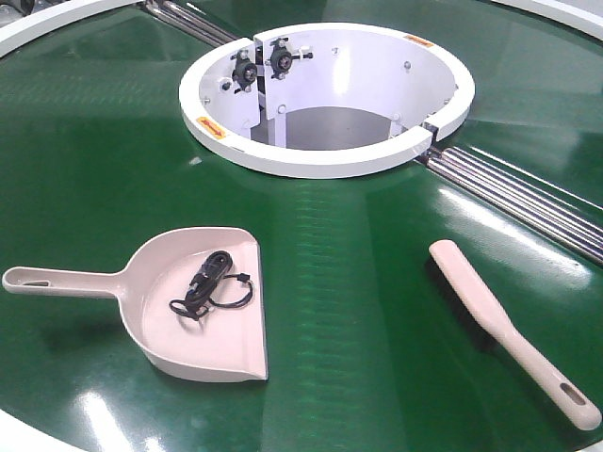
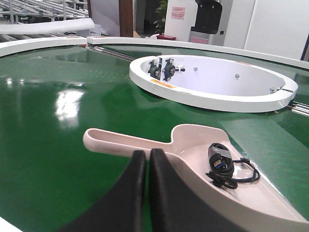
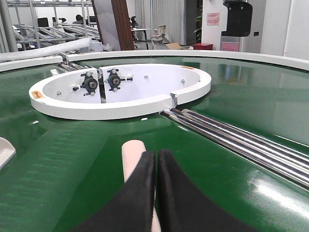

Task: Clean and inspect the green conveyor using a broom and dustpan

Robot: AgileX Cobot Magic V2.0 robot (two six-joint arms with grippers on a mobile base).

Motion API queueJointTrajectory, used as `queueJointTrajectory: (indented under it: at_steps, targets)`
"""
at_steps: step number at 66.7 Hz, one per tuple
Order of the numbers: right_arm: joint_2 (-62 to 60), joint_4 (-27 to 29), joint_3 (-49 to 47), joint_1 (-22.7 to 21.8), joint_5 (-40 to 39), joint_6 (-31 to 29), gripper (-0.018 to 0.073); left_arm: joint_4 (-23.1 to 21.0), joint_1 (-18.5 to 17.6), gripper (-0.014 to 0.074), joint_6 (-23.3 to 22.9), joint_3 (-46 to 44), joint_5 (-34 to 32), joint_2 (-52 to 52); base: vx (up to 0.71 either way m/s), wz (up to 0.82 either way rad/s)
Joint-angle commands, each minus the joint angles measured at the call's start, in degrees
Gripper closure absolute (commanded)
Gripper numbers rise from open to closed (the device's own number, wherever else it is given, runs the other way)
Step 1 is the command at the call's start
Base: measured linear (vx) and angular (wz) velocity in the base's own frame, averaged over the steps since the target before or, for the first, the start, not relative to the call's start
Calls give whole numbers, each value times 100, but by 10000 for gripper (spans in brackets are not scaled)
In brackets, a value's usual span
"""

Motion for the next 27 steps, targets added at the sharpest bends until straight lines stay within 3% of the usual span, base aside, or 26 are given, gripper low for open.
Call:
queueJointTrajectory:
  at_steps: [1,27]
  targets:
    - [-100,-6,117,-32,-411,-32,569,3,-25,604,-59,179,-388,-79,0,0]
    - [-100,-6,117,-32,-411,-32,569,3,-25,604,-59,179,-388,-79,0,0]
